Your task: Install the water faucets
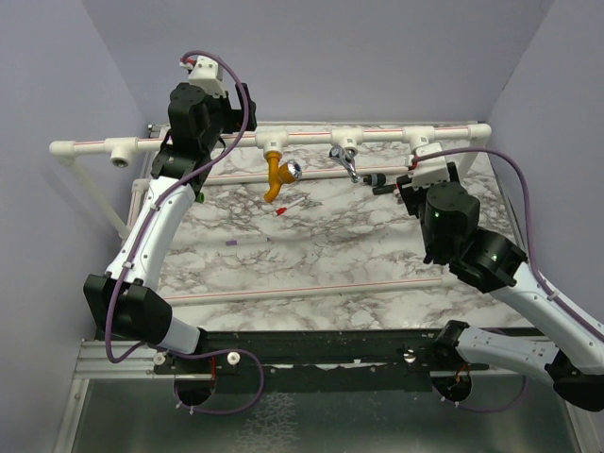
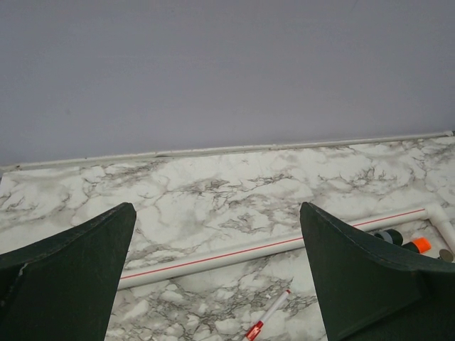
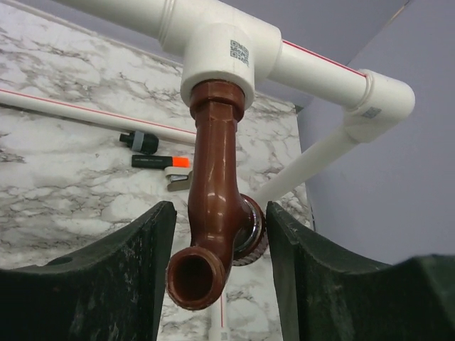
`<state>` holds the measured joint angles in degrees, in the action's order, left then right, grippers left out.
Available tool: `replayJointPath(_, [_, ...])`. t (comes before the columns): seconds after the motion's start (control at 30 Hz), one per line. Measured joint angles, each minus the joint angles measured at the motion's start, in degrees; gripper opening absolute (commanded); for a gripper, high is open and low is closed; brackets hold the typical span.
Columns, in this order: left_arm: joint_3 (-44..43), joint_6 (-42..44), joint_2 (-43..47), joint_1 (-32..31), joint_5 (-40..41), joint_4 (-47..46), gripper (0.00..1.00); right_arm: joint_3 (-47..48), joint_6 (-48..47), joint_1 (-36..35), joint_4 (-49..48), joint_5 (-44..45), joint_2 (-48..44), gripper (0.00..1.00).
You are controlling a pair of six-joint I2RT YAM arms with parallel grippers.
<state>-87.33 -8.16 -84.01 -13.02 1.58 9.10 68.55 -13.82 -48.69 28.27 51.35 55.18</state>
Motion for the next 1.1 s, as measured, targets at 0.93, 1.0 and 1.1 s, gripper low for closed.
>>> replayJointPath(0.93, [2.47,-9.7,5.44,0.9,-4.61,-1.86,0.99,-14.75,-7.43,9.01,-25.24,-11.15,-6.14,0.0])
replayJointPath(1.0, [1.77,-10.16,5.7,0.9,-5.35,-1.2,0.99,-15.28,-6.1,10.75,-25.97,-13.88,-6.45,0.0])
replayJointPath(1.1, [-0.55,-10.99,6.27,0.9,-7.19,1.25,0.99,-15.8,-3.67,13.7,-27.47,-18.58,-6.23,0.01])
